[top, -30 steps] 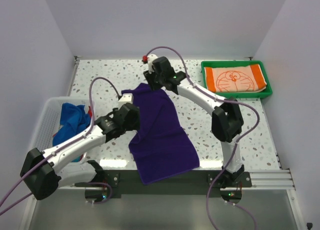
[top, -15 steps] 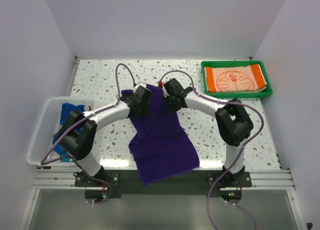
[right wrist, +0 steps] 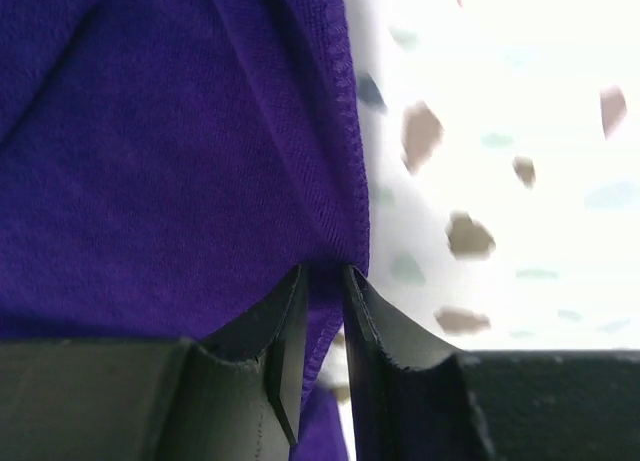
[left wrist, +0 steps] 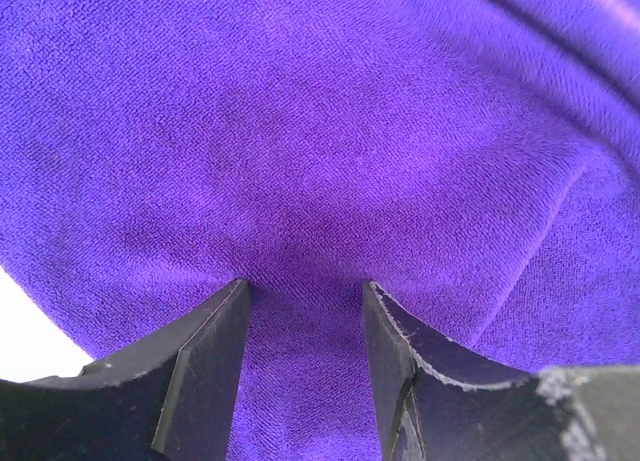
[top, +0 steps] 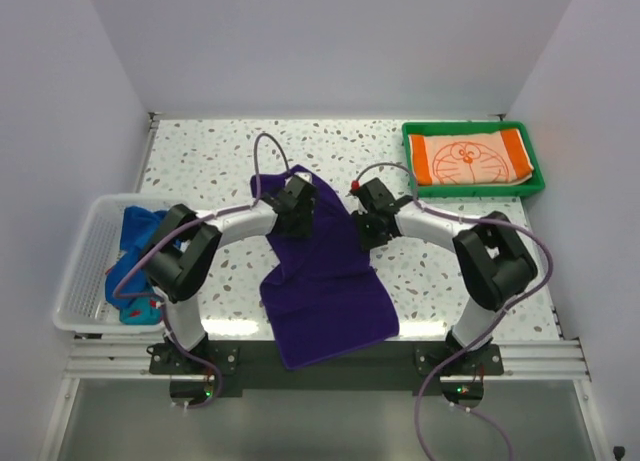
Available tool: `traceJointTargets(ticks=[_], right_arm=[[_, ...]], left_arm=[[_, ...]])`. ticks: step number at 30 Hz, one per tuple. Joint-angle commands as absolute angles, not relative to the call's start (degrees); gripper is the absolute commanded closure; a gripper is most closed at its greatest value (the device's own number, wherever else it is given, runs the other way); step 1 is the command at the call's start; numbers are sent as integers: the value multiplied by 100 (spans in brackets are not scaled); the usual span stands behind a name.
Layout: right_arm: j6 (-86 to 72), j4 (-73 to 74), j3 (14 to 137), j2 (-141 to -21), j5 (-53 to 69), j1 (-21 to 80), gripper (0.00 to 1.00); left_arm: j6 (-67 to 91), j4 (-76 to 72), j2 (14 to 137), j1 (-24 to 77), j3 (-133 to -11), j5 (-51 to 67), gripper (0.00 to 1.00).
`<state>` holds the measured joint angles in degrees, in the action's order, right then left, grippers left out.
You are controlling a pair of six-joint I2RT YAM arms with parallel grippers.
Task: Fold and stack the towels
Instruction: Flatten out the crumpled towel
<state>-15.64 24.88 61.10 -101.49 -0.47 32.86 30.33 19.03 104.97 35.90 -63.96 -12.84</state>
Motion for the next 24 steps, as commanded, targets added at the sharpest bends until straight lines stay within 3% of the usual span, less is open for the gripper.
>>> traceJointTargets(ticks=[1,7,14,19,24], right_arm=[[-2117,3146,5371,-9907,-114,3182,74],[-2557,3103,4422,-8799,-114,3085,71],[-2304,2918,4596,-7840,-255,2936,67],[-1566,2786,5693,-8348,-264,2839,56],[-898,2347,6819,-9271,-202,2777,54]], left_arm=[[3006,1644,10766,4006,-6504,-765,46],[3199,1459,10855,4779,-6425,-353,45],[3393,1519,9494,4878,-5994,-737,43],[3366,1758,8659,4299,-5924,-976,37],[3331,1653,8551,3368,-5704,-1037,35]])
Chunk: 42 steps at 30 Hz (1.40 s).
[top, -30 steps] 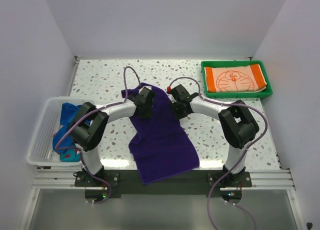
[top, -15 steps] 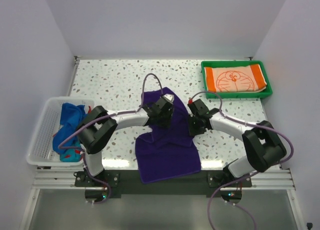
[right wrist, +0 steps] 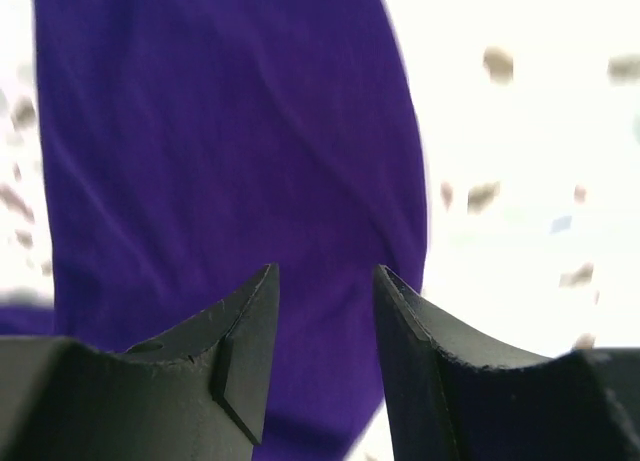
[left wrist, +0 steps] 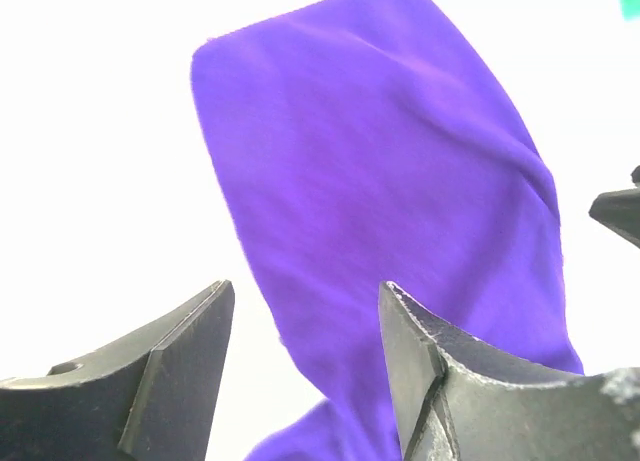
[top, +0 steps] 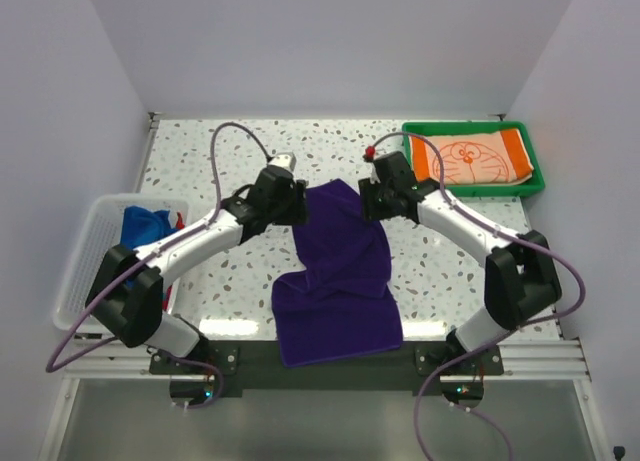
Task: Fold and stack the towels
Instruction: Flatten out the crumpled towel
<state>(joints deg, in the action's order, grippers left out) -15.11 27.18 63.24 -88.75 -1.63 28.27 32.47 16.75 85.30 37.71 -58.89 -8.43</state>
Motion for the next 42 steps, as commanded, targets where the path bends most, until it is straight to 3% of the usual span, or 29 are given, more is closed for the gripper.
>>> traceJointTargets(ticks=[1,11,25,33,40,42], right_arm=[[-783,2199,6968,-9612,-185,2769,54],[-308,2074,8954,-11390,-167,2532,55],[-176,2083,9519,-12471,-18,2426,54],[-140,2083,9326,-12560,395,2426,60],[-141,2065,9071,-12358,413,2426,74],[-132,2083,9044,-12279,413,2426,82]], left_arm=[[3305,1583,8674,3279,-5695,-1063,35],[3112,1345,9861,2742,-6231,-1019,36],[3006,1318,10942,2751,-6776,-765,39],[3041,1353,11214,2926,-6873,-589,53],[3190,1468,11522,3111,-7057,-747,74],[3225,1459,11566,3138,-7084,-730,81]])
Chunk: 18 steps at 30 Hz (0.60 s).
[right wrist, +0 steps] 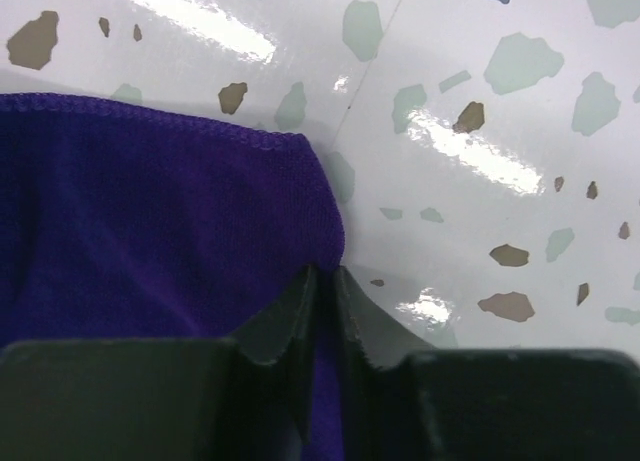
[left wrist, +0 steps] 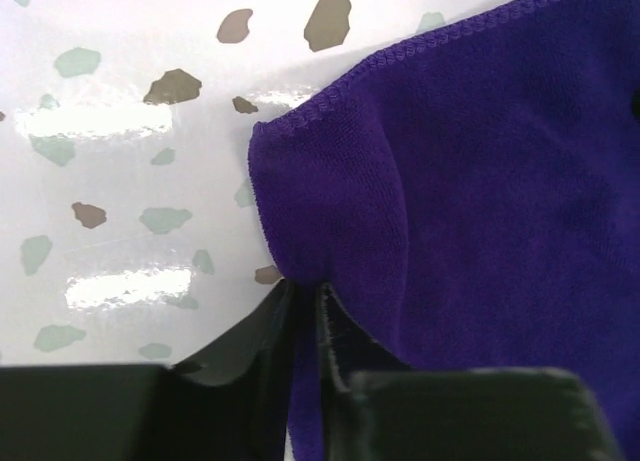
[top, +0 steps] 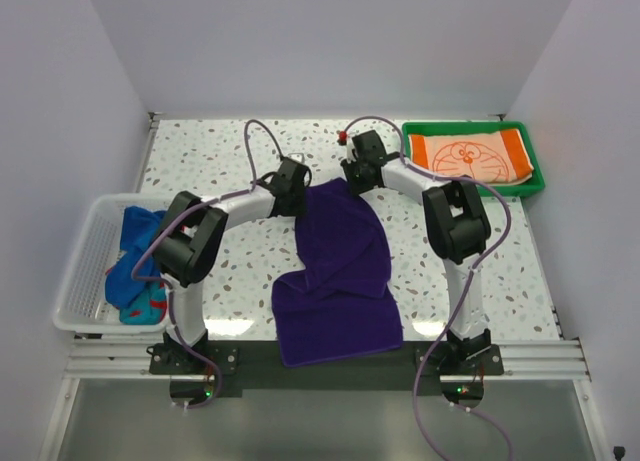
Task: Fold and stack the towels
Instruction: Flatten out the crumpled towel
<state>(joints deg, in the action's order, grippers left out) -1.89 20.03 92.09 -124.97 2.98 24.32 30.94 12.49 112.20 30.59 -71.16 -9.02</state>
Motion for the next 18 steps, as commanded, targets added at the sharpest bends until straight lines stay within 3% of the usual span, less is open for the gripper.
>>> traceJointTargets(ticks=[1,4,7,14,18], right_arm=[[-141,2092,9018,-12244,396,2426,88],[-141,2083,8948,-12086,317,2426,99],[-149,2135,8956,-11832,36,2426,100],[-517,2364,8755,-10910,-975,2426,100],[-1010,2041,8026,-10267,-853,2435,100]], left_arm=[[3243,1459,11575,3164,-7093,-712,88],[3287,1415,11584,3208,-7119,-659,100],[3270,1659,11453,3208,-7259,-948,100],[2900,3180,10846,3365,-8128,-3529,100],[2997,3392,10810,3910,-8253,-3437,92]])
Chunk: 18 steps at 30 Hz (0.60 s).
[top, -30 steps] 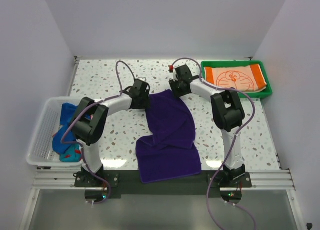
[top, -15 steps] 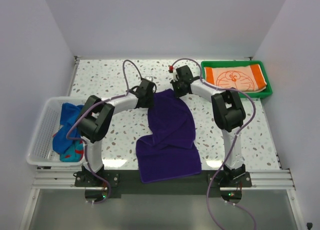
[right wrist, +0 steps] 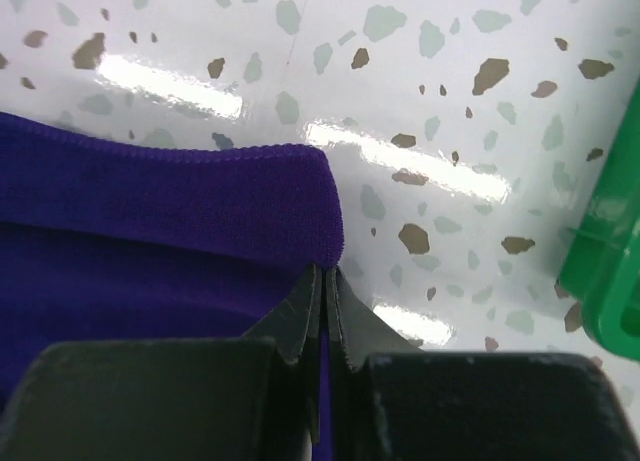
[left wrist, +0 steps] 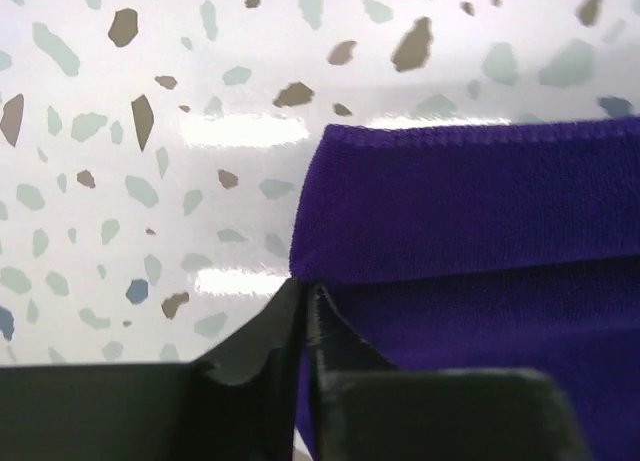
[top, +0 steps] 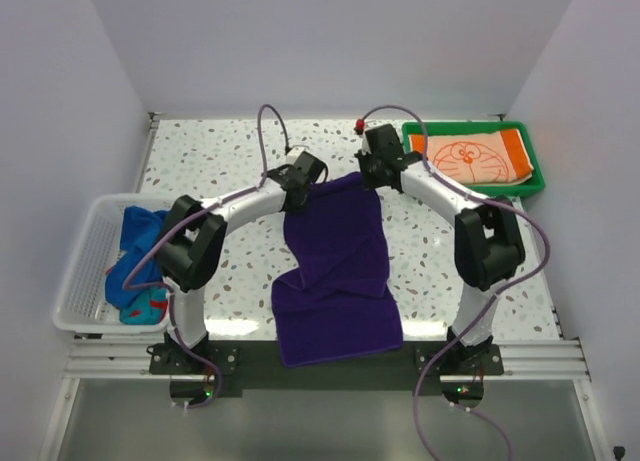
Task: Fold and stack the towels
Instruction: Flatten out the crumpled towel
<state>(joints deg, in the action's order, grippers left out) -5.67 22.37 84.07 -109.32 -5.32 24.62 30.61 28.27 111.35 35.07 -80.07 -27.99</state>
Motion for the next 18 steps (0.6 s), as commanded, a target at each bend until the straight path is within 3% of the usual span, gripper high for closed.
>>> traceJointTargets(ticks=[1,5,9,11,18], right_arm=[[-1098,1961,7720,-10170,-809,2435,99],[-1336,1933,7339,-10046,-747,2426,97],[-1467,1986,7102,-10081,-1124,2391,97],[-1642,2030,6988,-10116,-1186,2277,97],[-1802,1960,6820,-10239,-1064,1995,97]], left_arm=[[3049,3393,10837,4016,-8279,-3341,83],[3260,2858,10592,4228,-7808,-2105,56],[3296,1552,9529,4236,-6954,-1276,48],[3313,1293,9204,4219,-6576,-1404,37],[3349,1670,9807,3701,-6671,-1608,30]])
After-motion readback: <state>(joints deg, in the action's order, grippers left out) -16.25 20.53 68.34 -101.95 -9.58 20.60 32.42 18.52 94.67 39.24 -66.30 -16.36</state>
